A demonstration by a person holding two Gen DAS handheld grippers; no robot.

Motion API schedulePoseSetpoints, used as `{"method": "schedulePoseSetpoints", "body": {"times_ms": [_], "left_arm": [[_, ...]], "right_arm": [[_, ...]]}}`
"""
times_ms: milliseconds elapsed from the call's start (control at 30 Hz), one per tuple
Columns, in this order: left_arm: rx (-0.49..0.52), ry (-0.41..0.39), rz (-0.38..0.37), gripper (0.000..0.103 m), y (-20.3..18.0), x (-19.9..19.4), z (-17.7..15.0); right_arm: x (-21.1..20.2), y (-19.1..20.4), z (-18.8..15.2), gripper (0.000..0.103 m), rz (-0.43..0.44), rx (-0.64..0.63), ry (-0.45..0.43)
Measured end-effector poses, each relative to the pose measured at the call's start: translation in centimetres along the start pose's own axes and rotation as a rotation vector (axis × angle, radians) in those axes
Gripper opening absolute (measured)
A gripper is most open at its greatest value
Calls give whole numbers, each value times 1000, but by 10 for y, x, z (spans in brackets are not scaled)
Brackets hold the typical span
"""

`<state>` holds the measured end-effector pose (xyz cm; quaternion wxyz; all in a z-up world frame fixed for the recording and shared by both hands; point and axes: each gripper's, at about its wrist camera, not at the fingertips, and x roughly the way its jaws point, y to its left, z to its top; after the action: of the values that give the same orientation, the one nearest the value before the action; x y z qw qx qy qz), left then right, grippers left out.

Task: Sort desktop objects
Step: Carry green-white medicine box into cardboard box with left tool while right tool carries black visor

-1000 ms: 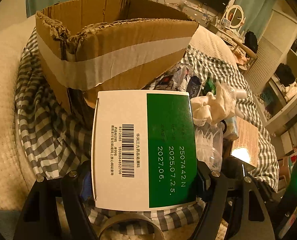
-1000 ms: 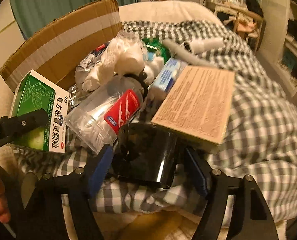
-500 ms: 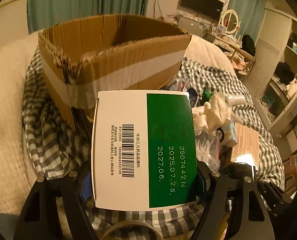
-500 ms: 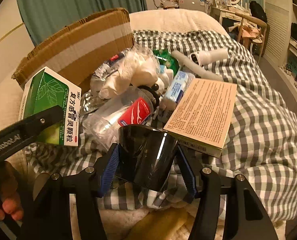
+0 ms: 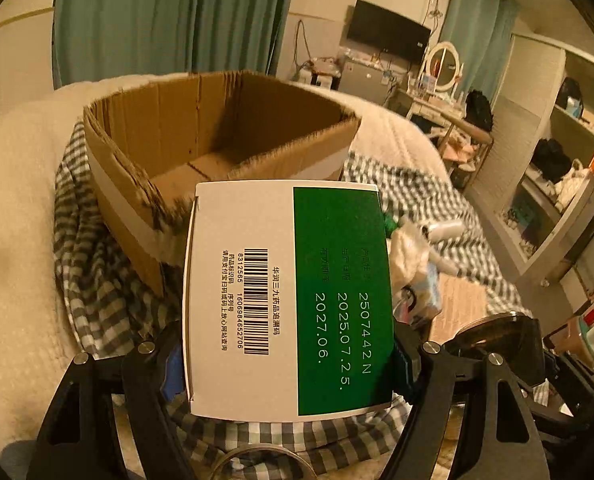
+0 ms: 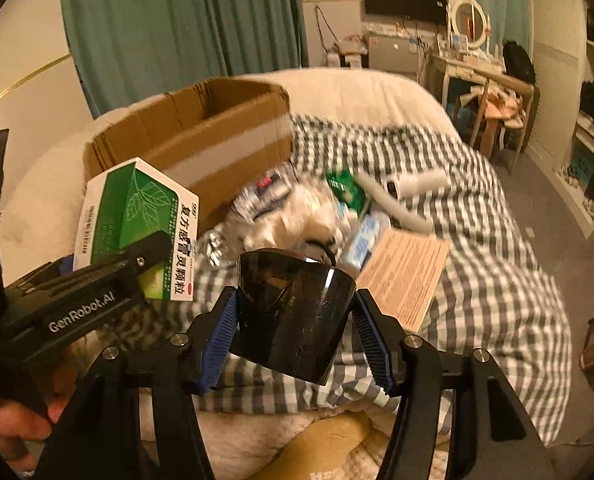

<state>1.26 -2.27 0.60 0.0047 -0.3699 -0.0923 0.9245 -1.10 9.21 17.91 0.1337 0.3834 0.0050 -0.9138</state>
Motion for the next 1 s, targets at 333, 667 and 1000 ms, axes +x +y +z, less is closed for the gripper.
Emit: {"method": "schedulePoseSetpoints", "body": {"times_ms": [333,667,1000], "left_arm": [[-5,-122,-130,79,8,-60,50],[-217,-281,-53,79,59,-69,133],[-339,-233,-2,79,117,4,179]], "right_arm": [[-41,24,54,58,30,-49,-102],[-35,55,120,58,66,-121,-176],[53,83,197,58,192,-69,-176]]}}
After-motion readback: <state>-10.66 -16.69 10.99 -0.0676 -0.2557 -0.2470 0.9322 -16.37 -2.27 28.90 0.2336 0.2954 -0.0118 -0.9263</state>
